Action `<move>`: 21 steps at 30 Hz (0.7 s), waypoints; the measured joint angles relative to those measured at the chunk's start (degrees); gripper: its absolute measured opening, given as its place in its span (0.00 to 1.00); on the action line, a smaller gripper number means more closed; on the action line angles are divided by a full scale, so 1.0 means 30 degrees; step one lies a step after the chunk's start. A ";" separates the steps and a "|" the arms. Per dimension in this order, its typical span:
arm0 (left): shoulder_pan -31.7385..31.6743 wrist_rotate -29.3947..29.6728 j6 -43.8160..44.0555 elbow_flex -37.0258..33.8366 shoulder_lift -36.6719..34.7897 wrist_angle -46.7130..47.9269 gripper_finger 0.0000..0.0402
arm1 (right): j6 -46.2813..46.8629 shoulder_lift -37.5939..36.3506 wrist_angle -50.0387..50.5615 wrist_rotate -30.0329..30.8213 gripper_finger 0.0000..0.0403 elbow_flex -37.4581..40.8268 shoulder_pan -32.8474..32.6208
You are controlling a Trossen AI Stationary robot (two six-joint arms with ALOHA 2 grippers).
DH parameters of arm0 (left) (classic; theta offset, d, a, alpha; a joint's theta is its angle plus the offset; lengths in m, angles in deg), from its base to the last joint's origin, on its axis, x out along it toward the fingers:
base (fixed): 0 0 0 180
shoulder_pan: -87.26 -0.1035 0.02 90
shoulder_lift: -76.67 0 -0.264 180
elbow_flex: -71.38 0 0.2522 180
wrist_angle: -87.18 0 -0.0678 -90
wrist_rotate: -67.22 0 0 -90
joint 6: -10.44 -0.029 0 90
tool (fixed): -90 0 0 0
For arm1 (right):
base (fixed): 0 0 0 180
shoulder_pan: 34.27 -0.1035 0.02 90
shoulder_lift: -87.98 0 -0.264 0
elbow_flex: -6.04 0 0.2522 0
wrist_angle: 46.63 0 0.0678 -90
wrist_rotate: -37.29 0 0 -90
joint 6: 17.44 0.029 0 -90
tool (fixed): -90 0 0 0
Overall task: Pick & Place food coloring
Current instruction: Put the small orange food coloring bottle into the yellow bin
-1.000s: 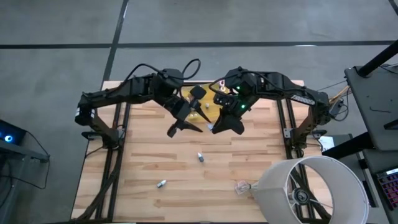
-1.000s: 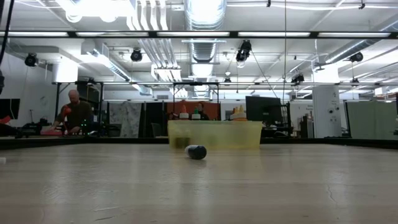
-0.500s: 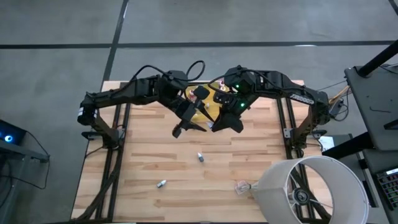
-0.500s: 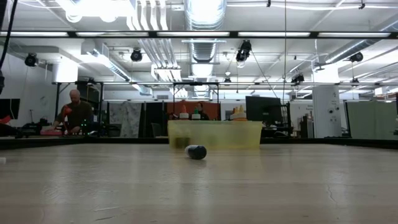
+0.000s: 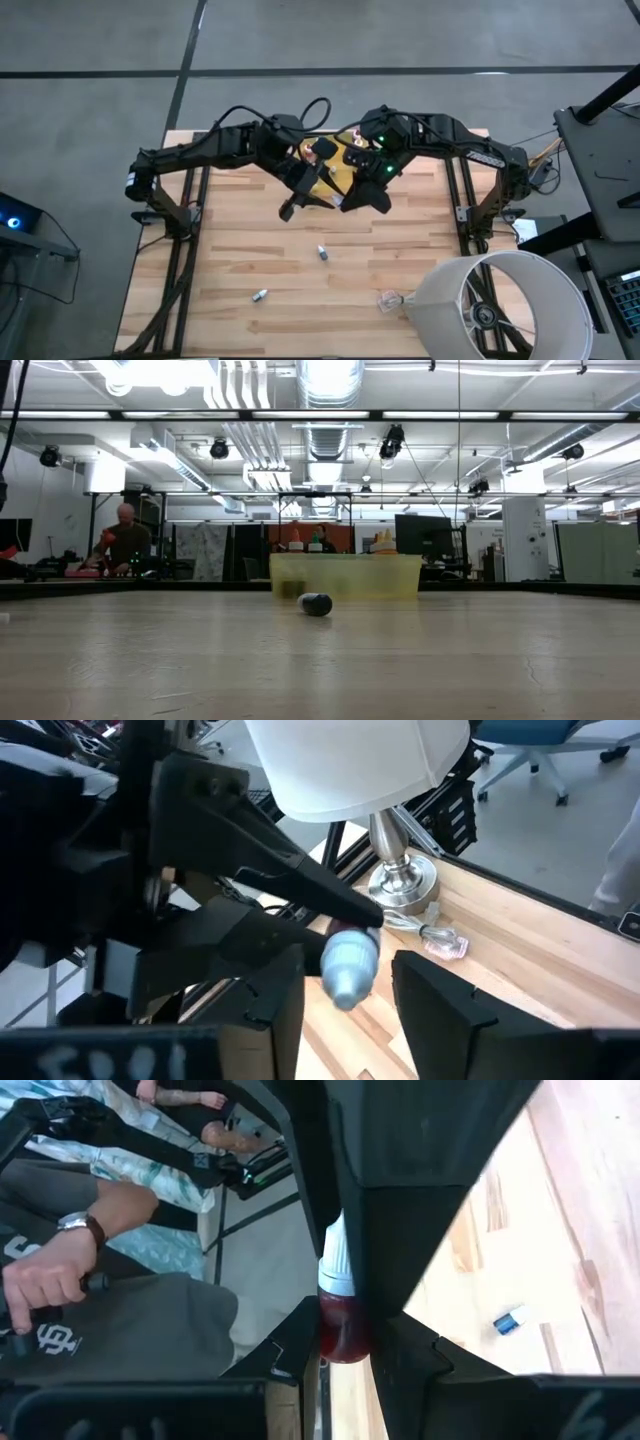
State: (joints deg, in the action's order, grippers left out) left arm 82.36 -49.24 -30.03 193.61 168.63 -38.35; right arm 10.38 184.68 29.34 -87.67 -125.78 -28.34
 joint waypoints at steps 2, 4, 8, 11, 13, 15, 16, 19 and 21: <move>0.0011 0.0000 0.0000 0.0000 0.0000 0.0019 0.28 | 0.0000 0.0000 0.0004 0.0000 0.16 0.0000 0.0032; 0.0011 0.0000 0.0000 0.0000 0.0000 0.0007 0.26 | 0.0000 0.0000 0.0007 0.0000 0.16 0.0000 0.0054; 0.0022 -0.0003 0.0015 0.0000 0.0000 0.0014 0.23 | 0.0000 0.0000 0.0029 0.0000 0.16 0.0000 0.0047; 0.0049 -0.0002 0.0022 0.0000 0.0000 -0.0001 0.22 | 0.0000 0.0000 0.0036 0.0000 0.16 0.0000 0.0047; 0.0084 -0.0006 0.0022 0.0000 0.0000 0.0007 0.22 | 0.0000 0.0000 0.0051 0.0000 0.16 0.0000 0.0047; 0.0091 -0.0007 0.0028 0.0000 0.0000 -0.0007 0.22 | 0.0000 0.0000 0.0051 0.0000 0.16 0.0000 0.0047; 0.0098 -0.0021 0.0029 0.0000 0.0000 -0.0015 0.22 | 0.0000 0.0000 0.0051 0.0000 0.16 0.0000 0.0047; 0.0124 -0.0022 0.0036 0.0000 0.0000 -0.0015 0.22 | -0.0057 0.0000 0.0051 0.0000 0.16 0.0000 0.0047; 0.0147 -0.0029 0.0044 0.0000 0.0000 -0.0022 0.22 | -0.0124 0.0000 0.0051 0.0000 0.16 0.0000 0.0046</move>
State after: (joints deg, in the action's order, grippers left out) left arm 82.81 -49.33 -29.90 193.61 168.63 -38.41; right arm 10.00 184.68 29.49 -87.67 -125.78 -28.20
